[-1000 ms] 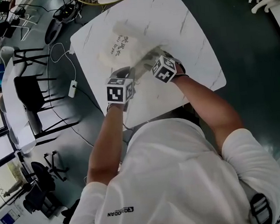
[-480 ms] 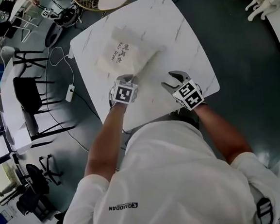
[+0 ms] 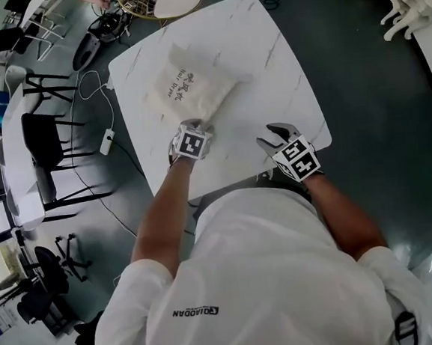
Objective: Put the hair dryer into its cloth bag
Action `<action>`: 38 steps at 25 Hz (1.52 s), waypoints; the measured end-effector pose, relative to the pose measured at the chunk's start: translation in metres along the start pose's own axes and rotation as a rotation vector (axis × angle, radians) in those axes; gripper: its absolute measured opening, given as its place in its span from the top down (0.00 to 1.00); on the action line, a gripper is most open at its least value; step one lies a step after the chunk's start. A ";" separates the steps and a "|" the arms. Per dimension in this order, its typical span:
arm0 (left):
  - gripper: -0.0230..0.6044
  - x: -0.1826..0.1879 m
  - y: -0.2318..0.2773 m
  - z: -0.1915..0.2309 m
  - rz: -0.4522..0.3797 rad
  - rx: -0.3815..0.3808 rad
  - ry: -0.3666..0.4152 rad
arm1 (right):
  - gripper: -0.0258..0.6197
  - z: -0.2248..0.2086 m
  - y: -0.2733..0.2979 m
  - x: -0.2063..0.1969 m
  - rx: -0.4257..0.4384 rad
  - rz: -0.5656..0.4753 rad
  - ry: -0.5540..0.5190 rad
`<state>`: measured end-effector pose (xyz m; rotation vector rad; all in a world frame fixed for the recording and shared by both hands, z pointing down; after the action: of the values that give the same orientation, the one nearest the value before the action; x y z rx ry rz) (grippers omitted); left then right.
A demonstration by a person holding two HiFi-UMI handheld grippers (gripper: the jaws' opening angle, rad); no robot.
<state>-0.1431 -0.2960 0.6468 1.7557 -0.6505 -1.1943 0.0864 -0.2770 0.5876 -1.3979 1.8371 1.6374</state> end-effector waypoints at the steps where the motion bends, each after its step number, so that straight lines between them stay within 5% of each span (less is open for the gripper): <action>1: 0.64 0.000 -0.001 -0.002 -0.003 0.005 0.007 | 0.64 0.000 -0.003 0.001 0.005 -0.001 -0.010; 5: 0.63 0.001 -0.021 -0.002 -0.048 0.050 -0.040 | 0.65 -0.001 -0.007 0.008 0.018 0.004 -0.052; 10: 0.66 -0.003 -0.065 -0.003 -0.144 0.096 -0.224 | 0.68 0.000 -0.011 0.020 0.039 -0.037 -0.064; 14: 0.79 -0.016 -0.107 0.000 -0.235 0.093 -0.338 | 0.83 0.018 -0.013 0.038 0.064 -0.086 -0.110; 19: 0.91 -0.032 -0.154 -0.005 -0.322 0.059 -0.386 | 0.93 0.049 -0.016 0.055 0.076 -0.124 -0.146; 32: 0.92 -0.126 -0.258 -0.047 -0.447 -0.052 -0.443 | 0.93 0.176 -0.031 0.055 0.134 -0.298 0.081; 38: 0.92 -0.176 -0.303 -0.066 -0.499 -0.080 -0.478 | 0.93 0.245 -0.039 0.029 0.096 -0.258 0.032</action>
<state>-0.1699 0.0110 0.4674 1.6196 -0.4288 -1.9921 0.0157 -0.0682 0.4697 -1.5527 1.6473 1.3891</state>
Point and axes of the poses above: the fingertips, and each gripper's own axes: y forward along the fingers, z to its left, x out of its top, the point moved 6 cm from there along -y, backward along the fingers, and after that the axes turned 11 degrees about x, right-handed, at the moved point
